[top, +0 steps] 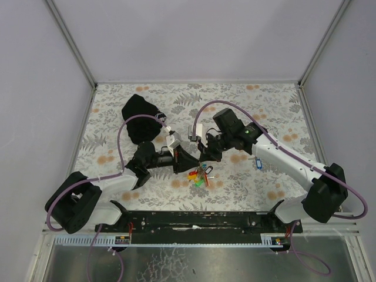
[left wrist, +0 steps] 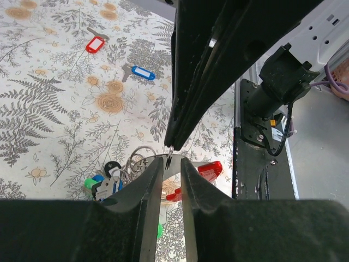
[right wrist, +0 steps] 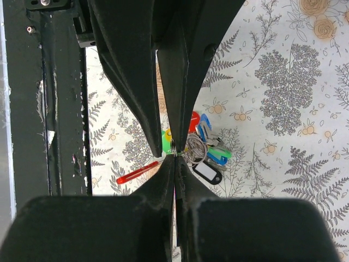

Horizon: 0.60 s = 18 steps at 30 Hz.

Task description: Put the keys on the keyring

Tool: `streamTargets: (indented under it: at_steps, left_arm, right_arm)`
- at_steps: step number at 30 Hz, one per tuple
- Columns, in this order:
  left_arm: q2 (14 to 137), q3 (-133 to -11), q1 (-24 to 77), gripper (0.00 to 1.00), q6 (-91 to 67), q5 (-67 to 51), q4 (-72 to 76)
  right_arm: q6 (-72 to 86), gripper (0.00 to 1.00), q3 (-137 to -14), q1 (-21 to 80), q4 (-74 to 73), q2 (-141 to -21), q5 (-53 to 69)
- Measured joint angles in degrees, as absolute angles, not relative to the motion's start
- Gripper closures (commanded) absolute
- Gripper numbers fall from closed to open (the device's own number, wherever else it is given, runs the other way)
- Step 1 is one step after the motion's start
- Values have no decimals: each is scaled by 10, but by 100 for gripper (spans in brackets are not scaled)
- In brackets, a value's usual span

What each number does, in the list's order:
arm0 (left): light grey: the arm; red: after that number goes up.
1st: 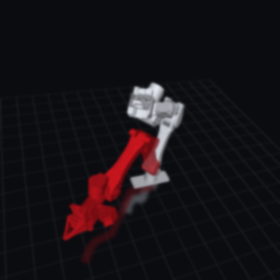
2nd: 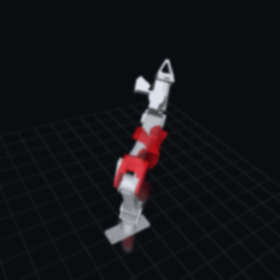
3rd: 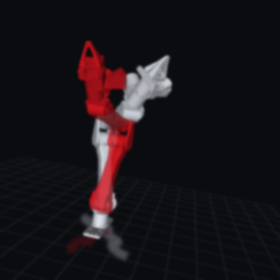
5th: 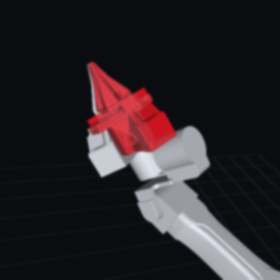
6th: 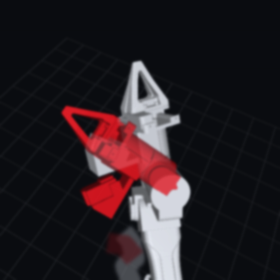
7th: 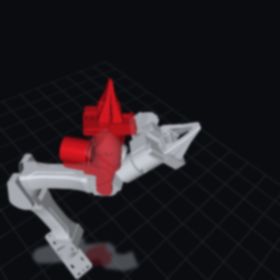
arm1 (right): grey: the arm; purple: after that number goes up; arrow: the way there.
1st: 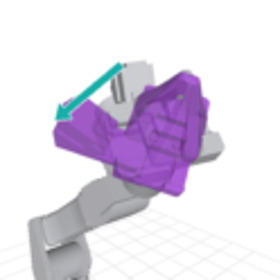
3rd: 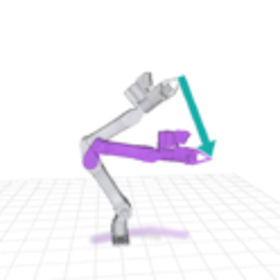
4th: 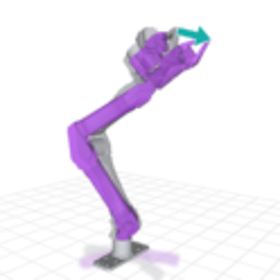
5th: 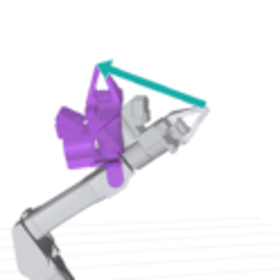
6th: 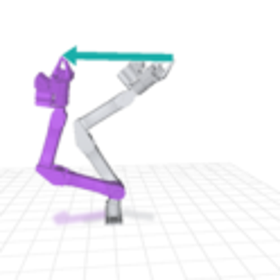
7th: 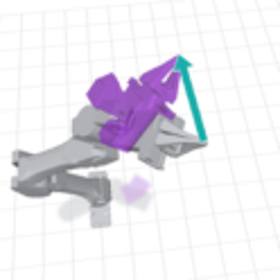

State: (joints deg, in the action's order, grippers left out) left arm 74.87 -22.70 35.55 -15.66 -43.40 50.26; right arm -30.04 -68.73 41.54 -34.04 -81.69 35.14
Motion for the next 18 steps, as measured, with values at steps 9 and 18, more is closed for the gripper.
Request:
streamTargets:
  at_steps: [9,18]
  left_arm:
    - [755,-233,356,100,-157,-450,505]
    - [758,-229,355,100,-163,-450,521]
  right_arm:
    - [-302,100,-693,420,-343,-825,352]
    - [-290,84,-682,421,-325,-814,346]
